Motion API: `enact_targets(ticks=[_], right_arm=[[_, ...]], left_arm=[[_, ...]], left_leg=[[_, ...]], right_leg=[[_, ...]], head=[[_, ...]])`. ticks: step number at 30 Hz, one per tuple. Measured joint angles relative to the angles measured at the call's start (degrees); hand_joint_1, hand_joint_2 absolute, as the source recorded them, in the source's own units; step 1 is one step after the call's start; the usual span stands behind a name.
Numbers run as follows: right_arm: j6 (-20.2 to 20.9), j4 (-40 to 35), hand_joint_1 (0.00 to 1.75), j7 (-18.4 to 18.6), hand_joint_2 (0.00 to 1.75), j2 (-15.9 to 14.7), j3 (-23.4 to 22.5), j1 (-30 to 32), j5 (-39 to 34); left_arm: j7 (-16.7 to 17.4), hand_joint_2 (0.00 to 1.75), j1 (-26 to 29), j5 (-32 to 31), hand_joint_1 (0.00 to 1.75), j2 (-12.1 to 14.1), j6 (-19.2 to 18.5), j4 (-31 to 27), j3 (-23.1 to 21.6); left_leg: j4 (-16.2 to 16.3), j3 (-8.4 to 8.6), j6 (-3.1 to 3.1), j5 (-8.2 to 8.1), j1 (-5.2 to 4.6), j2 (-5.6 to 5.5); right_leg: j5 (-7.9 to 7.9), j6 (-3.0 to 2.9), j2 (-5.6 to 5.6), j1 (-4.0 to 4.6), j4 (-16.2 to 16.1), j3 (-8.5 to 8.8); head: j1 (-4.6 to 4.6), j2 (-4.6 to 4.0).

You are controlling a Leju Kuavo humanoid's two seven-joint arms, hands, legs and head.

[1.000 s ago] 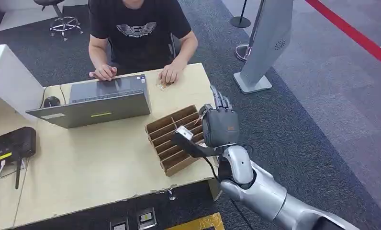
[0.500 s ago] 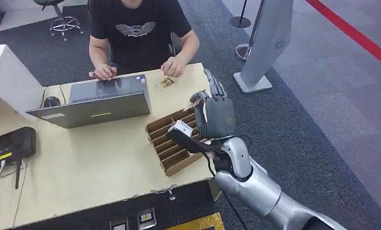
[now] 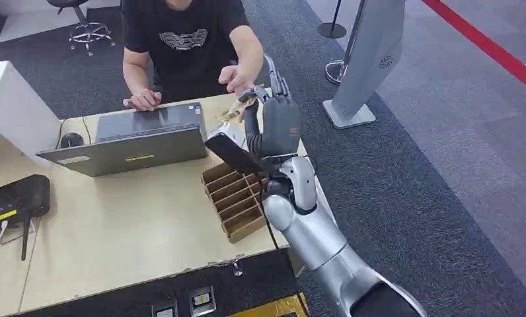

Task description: Pass the card to the sensor for recognition and then transmit it.

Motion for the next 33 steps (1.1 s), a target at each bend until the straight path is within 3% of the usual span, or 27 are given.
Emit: enact_targets(ticks=[7,15,16,17,18,21,22,27,28,33], right_arm=[[0.00,6.40,1.75,-1.73,1.75,4.76,-4.30,-2.61,1.09],[-0.02,10.88,1.75,-2.91,1.75,7.54,-7.10,-3.42,1.62],[-0.02,11.20,1.34,-2.99,1.75,7.67,-7.25,-3.44,1.66],[-0.02,11.79,0.47,-2.99,1.75,7.97,-7.51,-3.54,1.69],[-0.02,12.65,0.00,-2.99,1.75,8.28,-7.75,-3.67,1.77],[-0.02,13.92,0.00,-2.73,1.75,8.98,-8.35,-3.65,1.77],[-0.02,14.12,0.00,-2.23,0.00,9.00,-8.35,-3.67,1.77],[-0.02,15.42,0.00,1.70,0.00,8.96,-7.93,-3.67,1.86],[-0.02,15.60,0.00,2.10,1.75,8.89,-7.60,-3.67,1.82],[-0.04,15.97,0.00,5.77,1.75,8.48,-6.01,-3.46,0.28]], left_arm=[[0.83,0.00,-0.27,-1.36,0.00,0.00,0.00,-0.11,-0.68],[1.70,0.00,-0.39,-2.14,0.00,-0.06,0.00,-0.11,-0.79],[1.73,0.00,-0.41,-2.16,0.00,-0.13,-0.02,-0.11,-0.77],[1.75,0.00,-0.43,-2.19,0.00,-0.15,0.00,-0.11,-0.77],[1.81,0.00,-0.47,-2.19,0.00,-0.22,-0.02,-0.11,-0.77],[1.90,0.00,-0.61,-2.19,0.00,-0.33,-0.06,-0.09,-0.77],[1.92,0.00,-0.62,-2.19,0.00,-0.33,-0.11,-0.09,-0.77],[2.49,0.00,-0.81,-2.19,0.00,-0.35,-0.55,-0.07,-0.77],[2.51,0.00,-0.84,-2.16,0.00,-0.35,-0.61,-0.07,-0.77],[2.86,0.00,-0.88,-1.77,0.00,-0.33,-0.72,-0.07,-0.77]], left_leg=[[0.00,0.00,0.00,0.00,0.00,0.00],[0.00,-0.01,0.00,0.00,0.00,0.00],[0.00,-0.01,0.00,0.00,0.00,0.00],[0.00,-0.01,0.00,0.00,0.00,0.00],[0.00,0.00,0.00,0.00,0.00,0.00],[0.00,-0.01,0.00,0.00,0.00,0.00],[0.00,-0.01,0.00,0.00,0.00,0.00],[0.00,-0.01,0.00,0.00,0.00,0.00],[0.00,-0.01,0.00,0.00,0.00,0.00],[0.00,0.01,0.00,0.00,0.00,0.00]], right_leg=[[0.00,0.00,0.00,0.00,0.00,-0.02],[0.00,0.00,0.01,0.00,0.00,-0.02],[0.00,0.00,0.01,0.00,0.00,-0.02],[0.00,0.00,0.01,0.00,0.00,-0.03],[0.00,0.00,0.02,0.00,0.00,-0.03],[0.00,0.00,0.00,0.00,0.00,-0.04],[0.00,0.00,0.00,0.00,0.00,-0.03],[0.00,0.00,0.01,0.00,0.00,-0.03],[0.00,0.00,0.01,0.00,0.00,-0.03],[0.00,0.00,0.02,0.00,0.00,-0.05]], head=[[0.00,0.00],[0.00,0.00],[0.00,0.00],[0.02,0.00],[0.02,0.00],[0.02,0.00],[0.00,0.00],[0.00,0.00],[0.00,0.00],[0.00,0.00]])
